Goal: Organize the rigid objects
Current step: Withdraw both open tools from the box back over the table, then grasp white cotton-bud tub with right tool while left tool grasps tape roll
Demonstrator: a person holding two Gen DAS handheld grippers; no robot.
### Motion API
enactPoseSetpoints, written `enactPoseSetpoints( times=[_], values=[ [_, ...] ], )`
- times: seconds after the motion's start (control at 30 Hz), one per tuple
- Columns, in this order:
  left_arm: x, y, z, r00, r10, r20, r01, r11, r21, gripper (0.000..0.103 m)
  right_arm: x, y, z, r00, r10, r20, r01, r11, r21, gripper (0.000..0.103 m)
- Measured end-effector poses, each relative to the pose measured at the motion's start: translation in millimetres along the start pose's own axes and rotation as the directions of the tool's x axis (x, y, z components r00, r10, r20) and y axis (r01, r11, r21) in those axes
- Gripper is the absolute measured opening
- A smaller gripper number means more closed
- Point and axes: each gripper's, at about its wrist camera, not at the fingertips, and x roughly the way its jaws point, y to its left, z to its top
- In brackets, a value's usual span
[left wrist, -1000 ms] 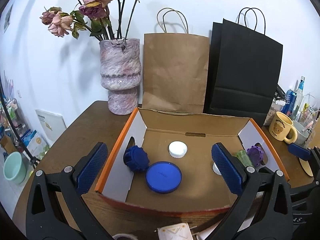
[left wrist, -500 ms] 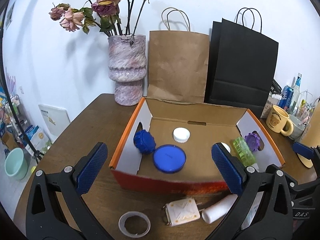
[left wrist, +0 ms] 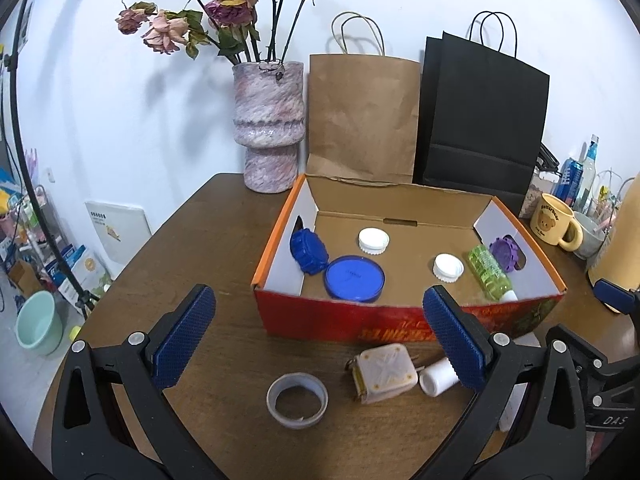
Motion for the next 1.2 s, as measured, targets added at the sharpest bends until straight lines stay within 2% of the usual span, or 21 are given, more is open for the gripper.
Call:
enactPoseSetpoints(
  times=[0.53, 0.87, 1.2],
  values=[
    [-22.3, 11.2, -26.5, 1.000, -0.014, -0.025, 0.015, 0.999, 0.033, 0.103, -15.5, 5.9, -31.2, 0.999, 0.001, -0.050, 0.000, 1.000, 0.019, 0.103],
    [-17.6, 23.5, -44.9, 0.995, -0.033, -0.094, 0.038, 0.998, 0.050, 0.103, -2.5, 9.2, -49.1, 0.992, -0.003, -0.125, 0.007, 1.000, 0.025, 0.103],
    [-11.8, 18.2, -53.3, 0.990, -0.045, -0.137, 0.055, 0.996, 0.074, 0.103, 16.5, 11.8, -53.1, 0.983, -0.013, -0.182, 0.019, 0.999, 0.031, 0.103]
  ],
)
